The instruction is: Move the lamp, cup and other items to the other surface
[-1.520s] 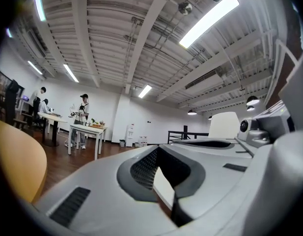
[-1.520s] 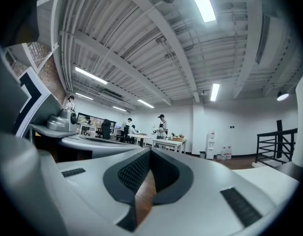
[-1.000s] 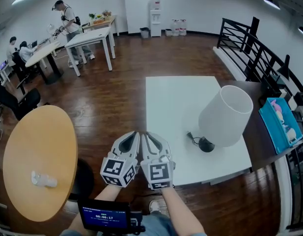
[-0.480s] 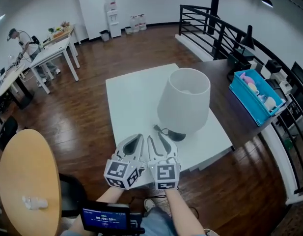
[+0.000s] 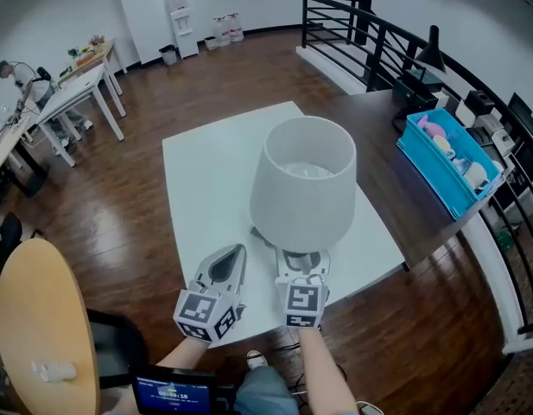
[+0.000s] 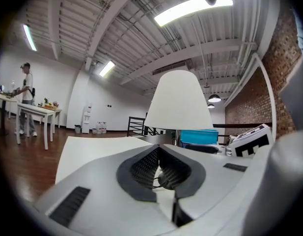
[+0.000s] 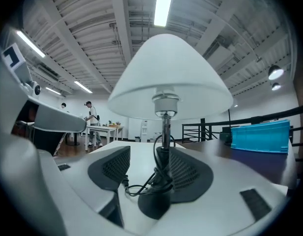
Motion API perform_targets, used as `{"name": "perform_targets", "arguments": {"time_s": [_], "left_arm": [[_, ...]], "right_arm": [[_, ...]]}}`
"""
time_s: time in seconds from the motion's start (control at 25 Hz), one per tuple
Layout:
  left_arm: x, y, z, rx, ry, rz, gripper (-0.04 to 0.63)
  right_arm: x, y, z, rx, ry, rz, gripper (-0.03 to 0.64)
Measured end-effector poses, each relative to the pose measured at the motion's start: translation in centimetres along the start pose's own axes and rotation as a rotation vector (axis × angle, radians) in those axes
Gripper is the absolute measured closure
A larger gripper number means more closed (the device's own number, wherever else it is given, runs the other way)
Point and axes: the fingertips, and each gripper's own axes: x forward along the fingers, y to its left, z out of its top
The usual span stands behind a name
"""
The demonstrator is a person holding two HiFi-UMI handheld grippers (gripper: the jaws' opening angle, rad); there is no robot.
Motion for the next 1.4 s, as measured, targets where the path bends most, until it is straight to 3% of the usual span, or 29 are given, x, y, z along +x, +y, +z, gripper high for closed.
{"name": "perform_targets", "arguments": {"time_s": [0.44,0.6,0.72,0.84,1.04,1.4], "left_arm": [[4.1,0.5,-0.7,-0.019,-0.005,-0.018,0.589],[4.2,1.9,-0.7,-0.017,-0.004,0.003,0.589],[4.2,2.7,-1.1,-0.022,0.009,0.019,0.589],[3.9,3.0,-1.6,-0.021,0.021,0.023,0.589],[3.6,3.7,-1.6,-0.022,0.019,0.035,0.589],[2.4,4.8,-0.9,-0.026,0.002,0.069,0.589]], "right_arm": [[6.0,-2.4,-3.5,-0.040,0.029,0.020,0.345],[6.5,-2.2,-5.0,-0.066,0.017,0.042,0.428],[6.5,-2.2,-5.0,-0.067,0.000,0.037,0.451],[5.9,-2.0,-5.6,-0.039,0.103,0.035,0.453],[6.4,-2.3,-3.2,-0.068,0.019,0.019,0.454],[7.1,0.7,-1.0,-0.089,0.022,0.104,0.456]]}}
